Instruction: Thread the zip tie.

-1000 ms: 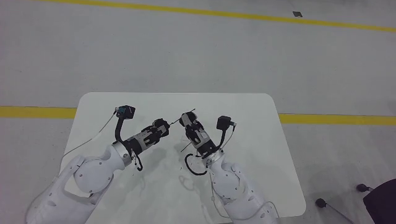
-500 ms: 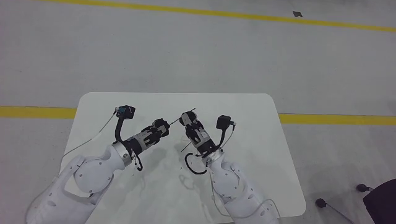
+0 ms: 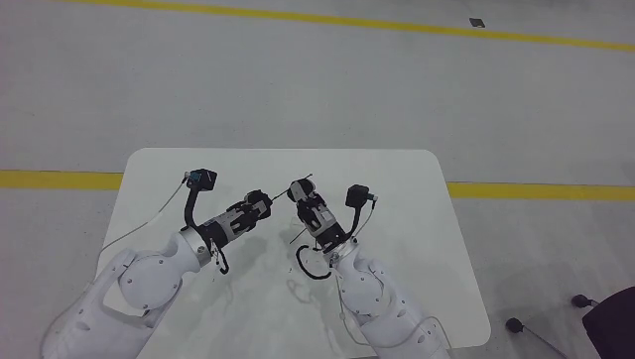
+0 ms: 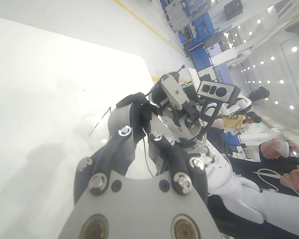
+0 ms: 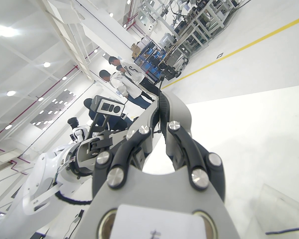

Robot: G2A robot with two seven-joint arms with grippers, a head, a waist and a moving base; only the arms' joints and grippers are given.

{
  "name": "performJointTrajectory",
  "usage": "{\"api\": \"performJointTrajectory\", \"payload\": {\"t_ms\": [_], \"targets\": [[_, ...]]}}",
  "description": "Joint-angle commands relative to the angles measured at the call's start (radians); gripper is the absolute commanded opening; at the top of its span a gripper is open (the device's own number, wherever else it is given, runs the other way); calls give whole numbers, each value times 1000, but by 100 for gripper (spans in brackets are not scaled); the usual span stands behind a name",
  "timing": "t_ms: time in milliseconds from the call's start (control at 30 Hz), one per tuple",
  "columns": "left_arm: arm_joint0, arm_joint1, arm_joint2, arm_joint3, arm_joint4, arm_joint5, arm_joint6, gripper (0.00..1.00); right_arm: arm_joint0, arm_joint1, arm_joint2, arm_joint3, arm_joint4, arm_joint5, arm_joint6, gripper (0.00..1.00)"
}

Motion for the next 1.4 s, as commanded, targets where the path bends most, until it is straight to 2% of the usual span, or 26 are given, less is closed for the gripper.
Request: {"api": "performJointTrajectory", "payload": {"t_ms": [0,633,1367], "targets": [[0,0,0,0,0,0,0,0,1,3,-4,0,-4,0,-3,0],[0,0,0,0,0,0,0,0,20,29,-46,14,-35,0,-52,0],[-8,1,16,8,-12,-4,12,0,38,56,-81,22,2,0,-94,0]]}}
